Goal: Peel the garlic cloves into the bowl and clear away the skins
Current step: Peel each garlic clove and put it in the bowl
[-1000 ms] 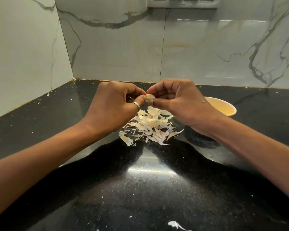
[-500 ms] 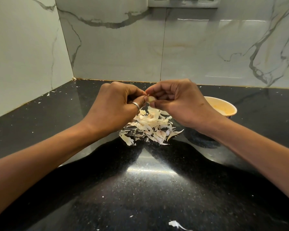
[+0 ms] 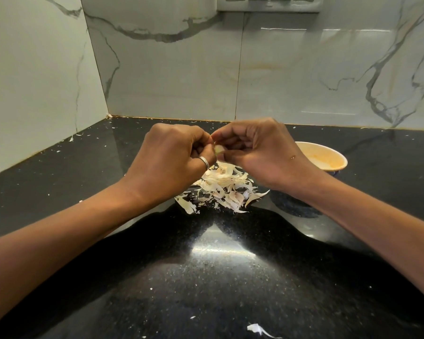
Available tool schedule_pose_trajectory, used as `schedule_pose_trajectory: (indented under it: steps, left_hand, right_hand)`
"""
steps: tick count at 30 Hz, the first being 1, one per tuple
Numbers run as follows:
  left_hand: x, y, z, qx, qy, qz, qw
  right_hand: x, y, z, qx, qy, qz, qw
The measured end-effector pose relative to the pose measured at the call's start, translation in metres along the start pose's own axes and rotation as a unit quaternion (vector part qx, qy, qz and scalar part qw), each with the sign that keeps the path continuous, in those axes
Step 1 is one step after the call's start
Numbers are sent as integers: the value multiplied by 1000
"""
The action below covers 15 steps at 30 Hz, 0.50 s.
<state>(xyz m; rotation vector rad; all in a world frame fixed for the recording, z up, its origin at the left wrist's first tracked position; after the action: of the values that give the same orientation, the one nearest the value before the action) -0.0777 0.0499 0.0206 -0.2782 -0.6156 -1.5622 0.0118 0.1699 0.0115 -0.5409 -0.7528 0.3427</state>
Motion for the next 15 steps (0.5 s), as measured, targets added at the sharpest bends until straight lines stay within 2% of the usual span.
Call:
schedule_pose_trajectory:
  steps: [4, 10, 15]
  left_hand:
    - [-1, -4, 2, 22, -7, -12, 1000]
    - [-2, -13, 2, 99, -28, -62, 993]
    - [-3, -17, 3, 122, -36, -71, 989]
  right_hand:
    - [-2, 0, -1, -11, -8, 19, 1000]
    - [-6, 3, -2, -45, -32, 76, 996]
    - [-9, 7, -6, -107, -52, 173, 978]
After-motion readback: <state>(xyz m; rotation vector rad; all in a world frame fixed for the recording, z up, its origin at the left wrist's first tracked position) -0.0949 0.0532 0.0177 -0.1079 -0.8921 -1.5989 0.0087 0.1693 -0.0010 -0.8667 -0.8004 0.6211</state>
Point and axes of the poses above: each hand's wrist, its own z-axis towards the middle knuckle, its own x-axis out of the back of the hand, y = z × x, the point moved 7 cm from there along z, towards the middle knuckle, and after that the axes turned 4 degrees about y, right-handed, at the moved point
